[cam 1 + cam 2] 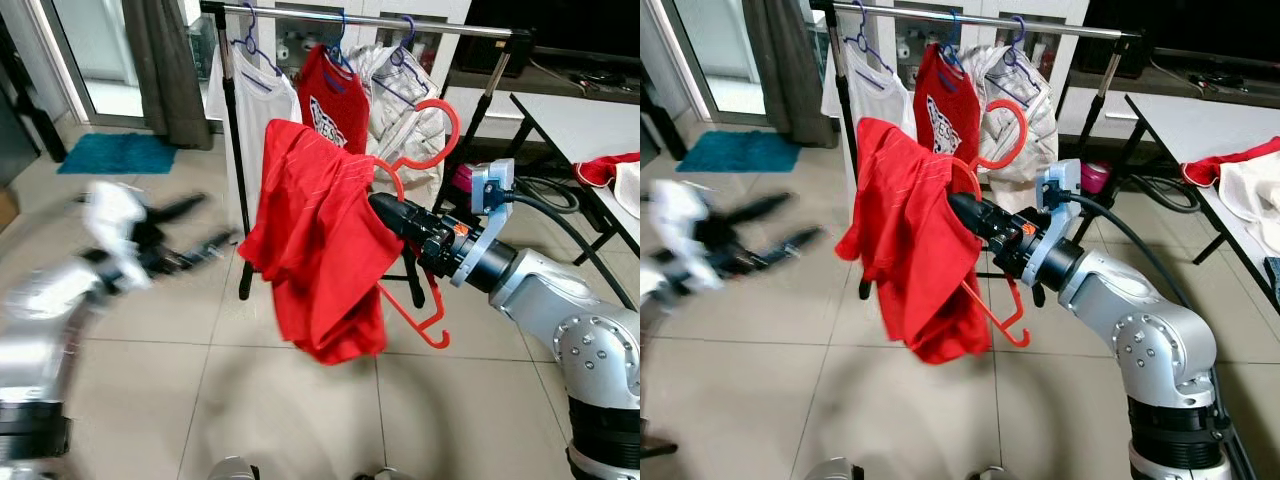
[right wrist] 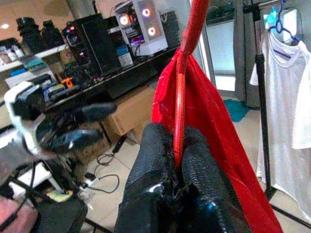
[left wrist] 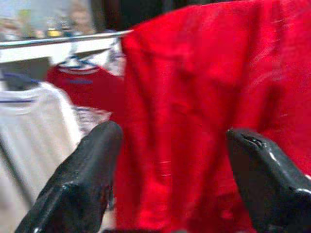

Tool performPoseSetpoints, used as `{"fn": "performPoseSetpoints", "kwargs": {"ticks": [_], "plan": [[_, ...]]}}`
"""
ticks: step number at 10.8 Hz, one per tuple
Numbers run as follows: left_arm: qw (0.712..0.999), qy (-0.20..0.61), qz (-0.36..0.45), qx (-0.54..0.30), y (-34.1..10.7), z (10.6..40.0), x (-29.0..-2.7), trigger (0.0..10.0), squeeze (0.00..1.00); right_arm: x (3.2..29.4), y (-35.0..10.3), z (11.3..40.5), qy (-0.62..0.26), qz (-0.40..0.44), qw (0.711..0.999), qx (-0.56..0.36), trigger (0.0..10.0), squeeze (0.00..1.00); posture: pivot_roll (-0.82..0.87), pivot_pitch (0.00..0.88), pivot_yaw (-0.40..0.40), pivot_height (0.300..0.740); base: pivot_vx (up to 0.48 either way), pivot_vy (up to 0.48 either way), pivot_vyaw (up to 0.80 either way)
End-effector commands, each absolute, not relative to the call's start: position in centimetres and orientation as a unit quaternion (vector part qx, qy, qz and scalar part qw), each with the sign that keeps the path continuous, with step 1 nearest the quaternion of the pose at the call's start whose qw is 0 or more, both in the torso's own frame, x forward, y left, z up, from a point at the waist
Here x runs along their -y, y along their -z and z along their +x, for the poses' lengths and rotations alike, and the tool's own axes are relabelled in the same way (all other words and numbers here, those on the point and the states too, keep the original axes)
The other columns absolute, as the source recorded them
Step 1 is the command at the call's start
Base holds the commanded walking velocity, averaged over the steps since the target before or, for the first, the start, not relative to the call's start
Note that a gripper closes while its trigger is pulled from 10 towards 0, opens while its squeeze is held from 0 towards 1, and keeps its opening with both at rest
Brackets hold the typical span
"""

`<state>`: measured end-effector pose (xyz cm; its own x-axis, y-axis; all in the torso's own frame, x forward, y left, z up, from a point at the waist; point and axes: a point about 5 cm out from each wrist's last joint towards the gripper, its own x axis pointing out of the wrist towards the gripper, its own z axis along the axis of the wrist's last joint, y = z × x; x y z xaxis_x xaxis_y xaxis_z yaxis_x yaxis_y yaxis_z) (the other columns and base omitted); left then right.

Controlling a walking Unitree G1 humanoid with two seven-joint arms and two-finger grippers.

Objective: Hang hanger

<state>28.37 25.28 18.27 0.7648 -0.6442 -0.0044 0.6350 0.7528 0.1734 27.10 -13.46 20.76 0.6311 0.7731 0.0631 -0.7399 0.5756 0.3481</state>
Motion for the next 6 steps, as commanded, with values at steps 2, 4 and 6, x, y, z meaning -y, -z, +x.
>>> {"fn": "performPoseSetpoints", "kwargs": {"ticks": [2, 4, 6], "plan": [[0.942, 0.321, 0.094, 0.009, -17.8, 29.0, -26.7, 10.0, 0.58, 13.3, -21.7, 26.8, -0.457, 0.161, 0.874, -0.04, 10.0, 0.0, -0.06, 0.021, -0.057, 0.74, 0.0, 0.0, 0.0], [0.931, 0.359, 0.07, -0.021, -16.8, 29.6, -26.2, 10.0, 0.0, 13.0, -21.8, 26.3, -0.479, 0.148, 0.864, -0.048, 10.0, 0.0, -0.05, 0.029, -0.064, 0.74, 0.0, 0.0, 0.0], [0.893, 0.445, 0.033, -0.056, -15.8, 29.6, -24.1, 10.0, 0.0, 12.9, -22.0, 26.2, -0.487, 0.141, 0.86, -0.049, 10.0, 0.0, -0.07, 0.036, -0.05, 0.74, 0.0, 0.0, 0.0]]}}
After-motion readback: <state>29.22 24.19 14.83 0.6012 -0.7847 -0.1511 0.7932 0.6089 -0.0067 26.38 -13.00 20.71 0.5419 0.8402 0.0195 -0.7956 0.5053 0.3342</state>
